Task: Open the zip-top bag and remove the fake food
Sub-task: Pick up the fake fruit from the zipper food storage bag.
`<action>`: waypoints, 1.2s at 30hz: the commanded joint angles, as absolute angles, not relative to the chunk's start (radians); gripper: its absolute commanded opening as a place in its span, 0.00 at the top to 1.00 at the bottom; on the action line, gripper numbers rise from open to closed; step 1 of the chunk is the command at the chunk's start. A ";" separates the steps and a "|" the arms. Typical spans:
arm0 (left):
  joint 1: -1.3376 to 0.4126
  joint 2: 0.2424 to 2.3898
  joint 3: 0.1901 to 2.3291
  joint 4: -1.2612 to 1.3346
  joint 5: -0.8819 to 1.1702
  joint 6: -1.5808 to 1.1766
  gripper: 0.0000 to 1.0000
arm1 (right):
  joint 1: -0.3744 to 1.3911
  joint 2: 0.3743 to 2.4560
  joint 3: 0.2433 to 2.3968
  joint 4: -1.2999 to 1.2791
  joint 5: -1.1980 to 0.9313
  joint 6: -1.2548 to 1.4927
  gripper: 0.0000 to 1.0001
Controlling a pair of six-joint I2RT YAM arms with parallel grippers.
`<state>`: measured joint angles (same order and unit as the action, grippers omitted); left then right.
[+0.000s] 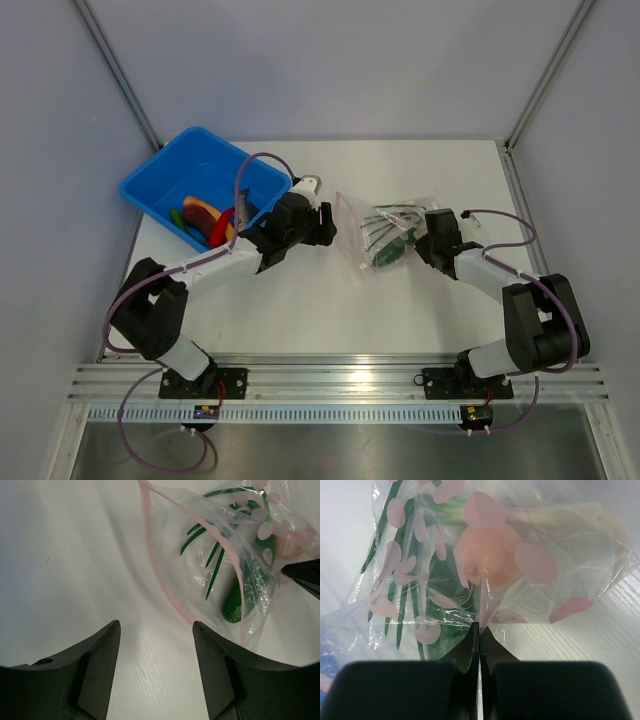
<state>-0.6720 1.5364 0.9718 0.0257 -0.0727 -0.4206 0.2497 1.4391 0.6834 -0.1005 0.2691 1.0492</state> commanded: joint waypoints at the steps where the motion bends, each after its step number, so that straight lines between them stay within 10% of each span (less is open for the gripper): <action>1: -0.712 1.584 1.038 0.130 -0.048 -0.358 0.38 | 0.248 1.420 0.680 -0.039 0.244 1.023 1.00; 26: -0.759 1.663 1.036 0.182 -0.114 -0.417 0.46 | 0.273 1.414 0.650 0.049 0.207 1.014 1.00; 36: -0.742 1.686 1.016 0.271 0.018 -0.492 0.29 | 0.273 1.420 0.658 0.048 0.213 1.008 1.00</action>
<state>-0.7452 1.6905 1.0130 0.1757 -0.0311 -0.4683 0.2630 1.4387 0.6483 0.0128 0.2146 1.0248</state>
